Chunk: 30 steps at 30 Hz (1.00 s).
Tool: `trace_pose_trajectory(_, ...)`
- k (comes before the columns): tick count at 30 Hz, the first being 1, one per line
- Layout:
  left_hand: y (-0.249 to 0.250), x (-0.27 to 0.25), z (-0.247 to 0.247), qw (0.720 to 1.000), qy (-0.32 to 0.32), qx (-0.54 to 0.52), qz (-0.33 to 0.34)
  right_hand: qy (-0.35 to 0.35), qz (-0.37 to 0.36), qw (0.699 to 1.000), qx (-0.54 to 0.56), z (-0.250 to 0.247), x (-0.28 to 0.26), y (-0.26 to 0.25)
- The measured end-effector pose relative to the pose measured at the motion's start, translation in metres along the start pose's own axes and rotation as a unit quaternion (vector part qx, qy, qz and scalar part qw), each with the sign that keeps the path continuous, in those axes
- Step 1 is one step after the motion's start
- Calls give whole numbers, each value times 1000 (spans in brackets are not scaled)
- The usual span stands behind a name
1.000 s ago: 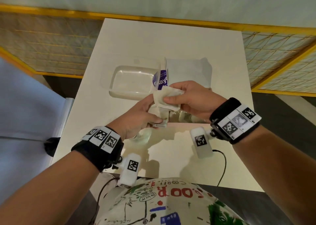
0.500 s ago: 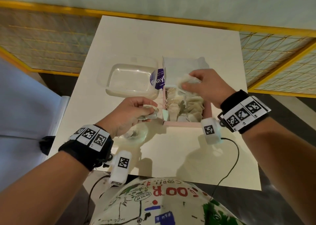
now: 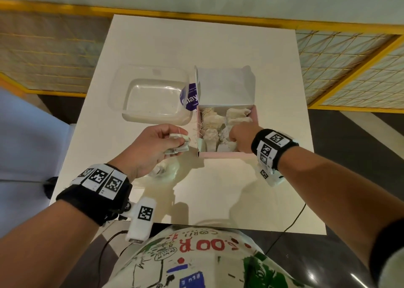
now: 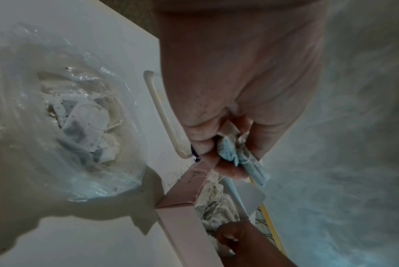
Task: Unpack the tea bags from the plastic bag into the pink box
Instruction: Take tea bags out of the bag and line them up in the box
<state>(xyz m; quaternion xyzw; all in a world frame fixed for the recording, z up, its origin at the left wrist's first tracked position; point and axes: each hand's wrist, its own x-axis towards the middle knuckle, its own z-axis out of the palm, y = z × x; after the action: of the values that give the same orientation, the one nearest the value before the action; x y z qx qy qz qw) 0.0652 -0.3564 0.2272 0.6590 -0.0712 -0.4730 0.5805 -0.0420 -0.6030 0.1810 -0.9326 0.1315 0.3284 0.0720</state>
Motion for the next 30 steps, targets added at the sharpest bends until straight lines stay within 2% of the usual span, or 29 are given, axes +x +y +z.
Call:
trace_pose_trajectory(3,1,1,2,1000,3,-6,-1,22,20,996,-89,-1,2,-2)
trace_pose_trajectory(7,3,3,4,1000,0,-11,-2,91,16,984,-154,-6,-2,-9)
trace_pose_trajectory(9,3,4,4,1000,-1,-11,-2,165,-4,977,-133,-12,-3,-16)
trace_pose_trajectory(10,3,5,5,1000,-1,-11,-2,190,-31,977,-87,-13,-4,-23)
trace_pose_trajectory(11,2,6,6,1000,-2,-11,-1,186,-65,980,-16,-14,-5,-31)
trace_pose_trajectory(13,3,7,9,1000,-3,-13,0,111,-125,980,107,-14,-7,-50)
trace_pose_trajectory(15,5,8,12,1000,-7,-18,2,65,-133,978,144,-9,-6,-64)
trace_pose_trajectory(21,9,9,9,999,-1,-51,3,116,-94,961,232,-8,-1,-53)
trace_pose_trajectory(23,7,10,5,998,11,-63,0,113,-88,964,223,-10,-4,-41)
trace_pose_trajectory(26,3,10,0,997,23,-71,0,63,-111,974,185,-14,-2,-32)
trace_pose_trajectory(30,2,7,-1,999,26,-44,18,20,-122,982,140,-15,7,-40)
